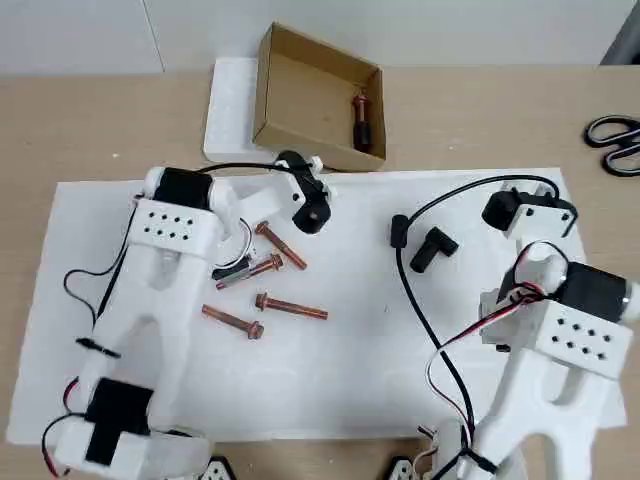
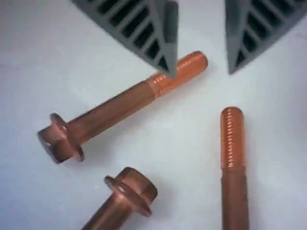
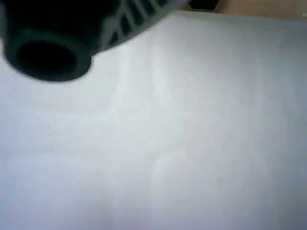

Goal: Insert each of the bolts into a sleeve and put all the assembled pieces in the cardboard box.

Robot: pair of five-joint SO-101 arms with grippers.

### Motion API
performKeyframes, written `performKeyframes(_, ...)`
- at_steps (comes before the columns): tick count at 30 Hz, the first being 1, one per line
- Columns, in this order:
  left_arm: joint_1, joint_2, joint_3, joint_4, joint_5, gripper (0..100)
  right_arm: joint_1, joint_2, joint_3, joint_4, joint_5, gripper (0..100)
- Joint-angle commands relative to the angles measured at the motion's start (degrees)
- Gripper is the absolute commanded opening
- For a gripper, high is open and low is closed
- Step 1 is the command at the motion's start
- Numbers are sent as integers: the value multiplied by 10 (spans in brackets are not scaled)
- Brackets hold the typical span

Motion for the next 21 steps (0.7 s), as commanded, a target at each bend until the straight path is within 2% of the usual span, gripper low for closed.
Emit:
performKeyframes(1,-4,34,-23,-11,-4,72,7,-10,-3,4,-1,3)
performKeyframes(15,8,124,-24,-121,-3,72,7,-9,-2,4,-1,3)
performKeyframes(21,29,127,-24,-128,-1,72,7,-9,-2,4,-1,3)
